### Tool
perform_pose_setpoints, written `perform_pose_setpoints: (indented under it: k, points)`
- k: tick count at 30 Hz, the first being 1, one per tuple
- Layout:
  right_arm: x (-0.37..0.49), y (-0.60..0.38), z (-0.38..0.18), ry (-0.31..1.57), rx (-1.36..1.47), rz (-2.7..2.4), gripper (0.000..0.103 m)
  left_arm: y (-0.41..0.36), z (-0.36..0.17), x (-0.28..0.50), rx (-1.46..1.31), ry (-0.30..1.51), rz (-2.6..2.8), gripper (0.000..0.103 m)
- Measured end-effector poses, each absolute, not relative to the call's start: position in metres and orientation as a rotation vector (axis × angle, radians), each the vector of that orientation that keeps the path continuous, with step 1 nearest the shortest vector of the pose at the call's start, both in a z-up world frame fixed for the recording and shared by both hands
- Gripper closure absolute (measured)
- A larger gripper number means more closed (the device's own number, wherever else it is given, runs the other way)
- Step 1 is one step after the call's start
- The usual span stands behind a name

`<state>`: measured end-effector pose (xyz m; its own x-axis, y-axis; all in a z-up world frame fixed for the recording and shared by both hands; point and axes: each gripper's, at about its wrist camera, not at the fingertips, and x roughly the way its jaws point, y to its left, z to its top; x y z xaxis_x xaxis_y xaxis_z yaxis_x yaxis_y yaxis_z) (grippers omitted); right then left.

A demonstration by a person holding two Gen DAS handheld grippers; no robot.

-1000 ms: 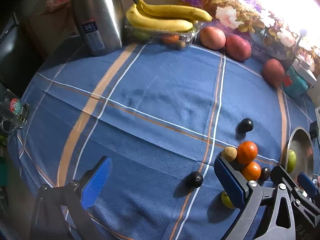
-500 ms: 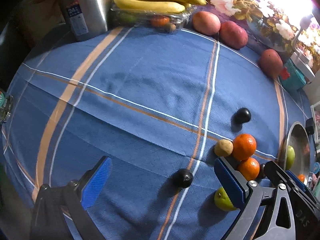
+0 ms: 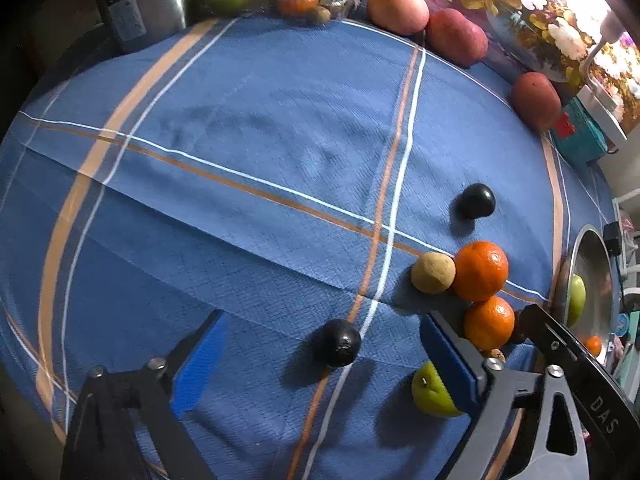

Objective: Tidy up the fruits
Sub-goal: 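Grasp the dark plum with the right tool while the left tool grasps another plum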

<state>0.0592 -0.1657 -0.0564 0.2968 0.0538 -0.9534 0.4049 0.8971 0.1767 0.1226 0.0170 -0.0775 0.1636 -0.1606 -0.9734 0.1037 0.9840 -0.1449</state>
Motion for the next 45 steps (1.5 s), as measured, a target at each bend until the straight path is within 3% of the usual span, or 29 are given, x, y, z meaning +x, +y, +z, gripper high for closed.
perform_pose_setpoints:
  k: [10, 22, 31, 36, 45]
  points:
    - [0.059, -0.174, -0.068, 1.278, 0.458, -0.264, 0.052, 0.011, -0.085, 0.12, -0.034, 1.412, -0.197, 0.018]
    - [0.066, -0.171, -0.086, 1.327, 0.432, -0.272, 0.056, 0.008, -0.086, 0.119, 0.015, 1.408, -0.179, 0.027]
    - [0.069, -0.158, -0.088, 1.344, 0.344, -0.283, 0.056, 0.009, -0.083, 0.117, 0.056, 1.392, -0.15, 0.043]
    - [0.072, -0.152, -0.089, 1.348, 0.323, -0.285, 0.056, 0.015, -0.081, 0.118, 0.046, 1.386, -0.141, 0.057]
    - [0.075, -0.147, -0.087, 1.357, 0.315, -0.289, 0.066, 0.009, -0.079, 0.116, 0.053, 1.385, -0.163, 0.07]
